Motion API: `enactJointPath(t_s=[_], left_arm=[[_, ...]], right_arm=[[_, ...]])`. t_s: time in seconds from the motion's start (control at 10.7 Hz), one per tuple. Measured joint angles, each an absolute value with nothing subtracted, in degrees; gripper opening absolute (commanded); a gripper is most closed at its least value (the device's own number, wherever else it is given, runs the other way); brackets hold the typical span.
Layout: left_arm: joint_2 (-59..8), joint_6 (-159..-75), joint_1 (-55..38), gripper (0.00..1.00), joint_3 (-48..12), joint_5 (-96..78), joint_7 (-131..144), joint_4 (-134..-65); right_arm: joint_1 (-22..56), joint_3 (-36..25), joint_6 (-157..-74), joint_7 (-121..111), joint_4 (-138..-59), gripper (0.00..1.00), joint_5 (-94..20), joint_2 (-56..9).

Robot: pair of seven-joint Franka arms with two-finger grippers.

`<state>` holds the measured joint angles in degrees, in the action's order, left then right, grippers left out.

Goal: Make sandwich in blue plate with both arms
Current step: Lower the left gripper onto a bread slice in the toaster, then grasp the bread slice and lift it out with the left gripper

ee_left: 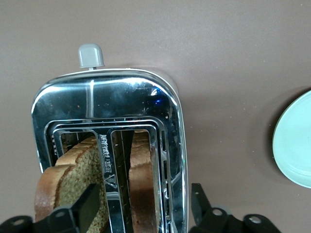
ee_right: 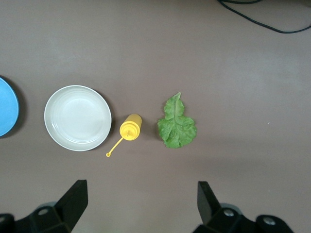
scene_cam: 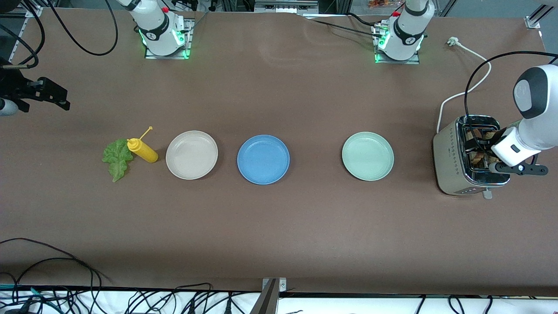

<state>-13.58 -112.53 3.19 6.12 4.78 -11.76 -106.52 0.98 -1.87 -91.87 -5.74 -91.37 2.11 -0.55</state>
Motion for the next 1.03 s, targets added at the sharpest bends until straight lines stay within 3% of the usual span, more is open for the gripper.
enactJointPath(t_s=[0.19,0.56,1.03], left_arm=[[-13.68,-112.53,3.2,0.28,6.14,4.79,-11.76,-106.52],[-13.99,-112.53,3.24,0.03,6.37,4.83,-11.78,-106.52],[-14.0,-112.53,3.24,0.0,6.71,4.83,-11.78,-106.52]], right_arm=[[0.98,-1.87,-91.87,-5.74,-91.37,1.0,2.11,-0.56],[0.98,-1.87,-91.87,-5.74,-91.37,1.0,2.11,-0.67],[0.98,-1.87,-91.87,-5.74,-91.37,1.0,2.11,-0.74]])
